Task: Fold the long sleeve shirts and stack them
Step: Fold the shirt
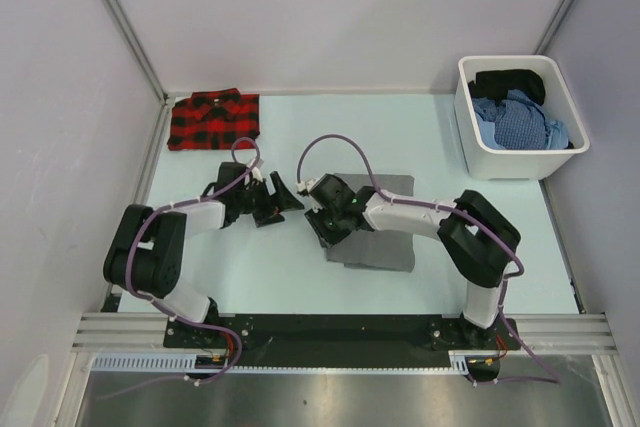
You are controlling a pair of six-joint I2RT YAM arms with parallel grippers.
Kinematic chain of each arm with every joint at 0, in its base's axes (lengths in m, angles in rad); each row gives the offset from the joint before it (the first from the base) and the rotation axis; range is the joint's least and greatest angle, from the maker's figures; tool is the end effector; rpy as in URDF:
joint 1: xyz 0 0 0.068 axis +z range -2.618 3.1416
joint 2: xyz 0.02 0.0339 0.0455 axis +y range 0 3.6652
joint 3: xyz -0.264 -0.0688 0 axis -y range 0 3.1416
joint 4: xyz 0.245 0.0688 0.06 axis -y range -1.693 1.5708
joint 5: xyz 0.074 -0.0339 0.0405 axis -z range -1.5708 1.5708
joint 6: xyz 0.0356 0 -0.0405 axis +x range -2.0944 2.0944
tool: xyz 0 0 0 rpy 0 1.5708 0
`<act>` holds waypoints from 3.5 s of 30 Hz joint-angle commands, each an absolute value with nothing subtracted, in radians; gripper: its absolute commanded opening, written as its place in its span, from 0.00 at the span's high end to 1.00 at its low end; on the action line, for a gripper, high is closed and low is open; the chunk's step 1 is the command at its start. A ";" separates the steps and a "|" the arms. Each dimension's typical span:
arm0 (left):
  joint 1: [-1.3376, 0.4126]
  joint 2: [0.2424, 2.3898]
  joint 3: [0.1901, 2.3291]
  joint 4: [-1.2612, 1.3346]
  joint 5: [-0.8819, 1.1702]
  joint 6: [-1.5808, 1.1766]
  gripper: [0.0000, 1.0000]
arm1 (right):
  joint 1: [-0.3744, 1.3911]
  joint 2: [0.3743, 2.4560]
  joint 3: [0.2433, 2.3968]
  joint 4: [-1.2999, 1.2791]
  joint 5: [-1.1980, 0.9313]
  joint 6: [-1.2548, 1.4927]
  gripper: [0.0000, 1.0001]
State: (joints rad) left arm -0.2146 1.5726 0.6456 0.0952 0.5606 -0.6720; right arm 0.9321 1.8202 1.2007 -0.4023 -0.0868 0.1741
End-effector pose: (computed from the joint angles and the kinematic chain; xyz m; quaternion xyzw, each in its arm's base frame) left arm 0.2751 -0.0793 0.1406 -0.1059 0.8954 -0.3819 0.2029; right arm 0.2220 0.3042 0.1825 -0.3667 0.8891 0.1778 0.2085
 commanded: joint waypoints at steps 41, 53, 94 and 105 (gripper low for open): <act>-0.336 1.681 0.730 0.140 0.495 -0.788 0.08 | 0.936 1.778 1.192 -0.405 0.038 0.281 0.90; -0.462 1.785 0.804 0.232 0.512 -0.876 0.09 | 0.876 1.621 1.126 -0.426 0.023 0.239 1.00; -0.247 1.743 1.282 -0.811 0.390 -0.053 1.00 | 0.491 1.402 1.011 -0.494 -0.077 0.006 0.08; -0.152 1.658 1.818 -1.294 -0.050 0.213 1.00 | 0.483 1.358 0.997 -0.460 -0.115 0.078 0.00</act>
State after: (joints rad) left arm -0.1719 1.7054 1.6180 -1.0866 0.1627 0.0650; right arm 0.4843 1.4055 1.0111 -0.4961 -0.0944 0.0448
